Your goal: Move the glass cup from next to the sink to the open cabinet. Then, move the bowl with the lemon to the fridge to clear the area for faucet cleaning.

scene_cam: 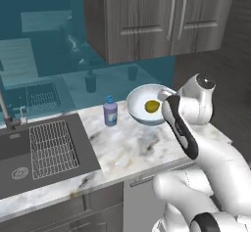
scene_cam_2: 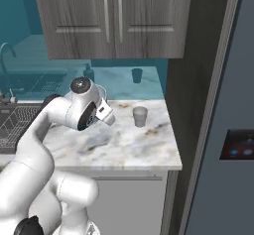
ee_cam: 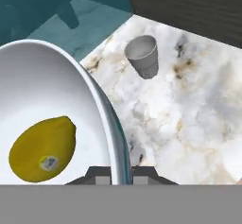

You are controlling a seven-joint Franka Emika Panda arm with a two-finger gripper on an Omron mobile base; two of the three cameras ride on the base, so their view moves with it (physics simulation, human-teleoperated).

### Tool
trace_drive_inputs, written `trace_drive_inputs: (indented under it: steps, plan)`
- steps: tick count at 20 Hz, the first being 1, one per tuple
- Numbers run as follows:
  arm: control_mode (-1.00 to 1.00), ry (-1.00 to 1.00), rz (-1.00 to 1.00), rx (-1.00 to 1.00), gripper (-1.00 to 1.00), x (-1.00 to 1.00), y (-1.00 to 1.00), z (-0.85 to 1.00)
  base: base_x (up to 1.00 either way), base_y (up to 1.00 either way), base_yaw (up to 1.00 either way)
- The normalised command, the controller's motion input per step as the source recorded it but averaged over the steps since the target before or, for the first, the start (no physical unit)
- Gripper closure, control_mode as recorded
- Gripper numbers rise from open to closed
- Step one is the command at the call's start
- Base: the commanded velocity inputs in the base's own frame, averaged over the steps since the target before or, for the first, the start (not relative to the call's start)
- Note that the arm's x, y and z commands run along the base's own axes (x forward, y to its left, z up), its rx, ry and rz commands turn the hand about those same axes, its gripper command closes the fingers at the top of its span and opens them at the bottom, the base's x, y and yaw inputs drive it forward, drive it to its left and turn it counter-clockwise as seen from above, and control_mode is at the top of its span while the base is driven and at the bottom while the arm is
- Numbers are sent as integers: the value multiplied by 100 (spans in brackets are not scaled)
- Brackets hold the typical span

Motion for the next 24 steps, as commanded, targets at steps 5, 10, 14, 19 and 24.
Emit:
trace_drive_inputs:
  steps: [5,10,14,19,24]
  plan:
    - [-100,-9,-37,37,100,-100,-26,87,0,0,0]
    - [100,-1,-7,8,100,-20,-3,9,-80,-20,-20]
    - [100,0,0,0,100,0,0,0,-95,6,-74]
    - [100,0,0,0,100,0,0,0,-75,20,-92]
    - [100,0,0,0,100,0,0,0,-35,-34,-83]
